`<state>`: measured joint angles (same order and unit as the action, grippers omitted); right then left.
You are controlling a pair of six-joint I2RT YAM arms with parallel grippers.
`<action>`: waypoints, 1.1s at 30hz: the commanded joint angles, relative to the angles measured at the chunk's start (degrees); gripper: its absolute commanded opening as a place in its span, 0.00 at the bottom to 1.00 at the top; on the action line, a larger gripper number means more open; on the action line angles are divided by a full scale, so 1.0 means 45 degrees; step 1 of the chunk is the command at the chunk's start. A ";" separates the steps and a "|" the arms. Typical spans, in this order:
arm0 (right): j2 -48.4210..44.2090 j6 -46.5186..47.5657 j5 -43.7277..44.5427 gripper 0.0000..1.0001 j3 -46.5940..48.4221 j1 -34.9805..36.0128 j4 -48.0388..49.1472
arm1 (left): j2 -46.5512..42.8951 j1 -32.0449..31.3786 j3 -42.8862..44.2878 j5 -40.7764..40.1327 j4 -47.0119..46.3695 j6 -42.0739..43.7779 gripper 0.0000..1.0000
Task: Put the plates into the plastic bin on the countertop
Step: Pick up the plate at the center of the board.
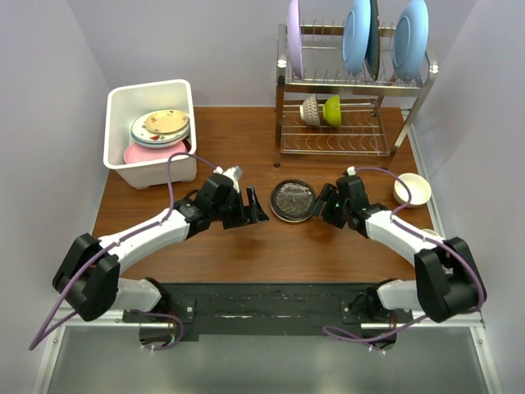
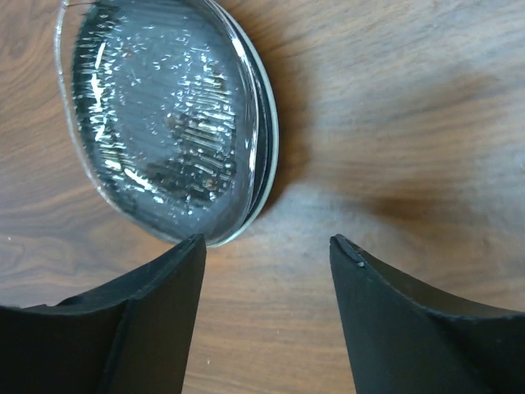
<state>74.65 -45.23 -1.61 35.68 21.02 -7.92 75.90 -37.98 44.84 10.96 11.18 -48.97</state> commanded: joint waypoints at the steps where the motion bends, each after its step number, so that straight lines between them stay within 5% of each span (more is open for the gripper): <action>1: 0.0714 0.0442 -0.0756 0.61 0.0780 -0.0138 0.1135 | -0.0285 -0.0583 -0.0335 -0.0521 -0.0902 -0.0543 0.84; 24: 0.2883 0.1184 -0.1263 0.01 0.1680 -0.0803 0.1331 | 0.0438 -0.1268 -0.0648 -0.0502 -0.1039 -0.0700 0.84; 33: 0.2141 0.1535 -0.1381 0.00 0.1388 -0.0822 0.1116 | 0.0731 -0.1248 -0.0512 -0.1107 -0.1077 -0.0544 0.84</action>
<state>86.59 -40.38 -7.11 41.67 17.56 -2.81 78.19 -43.27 42.26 8.49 8.51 -51.75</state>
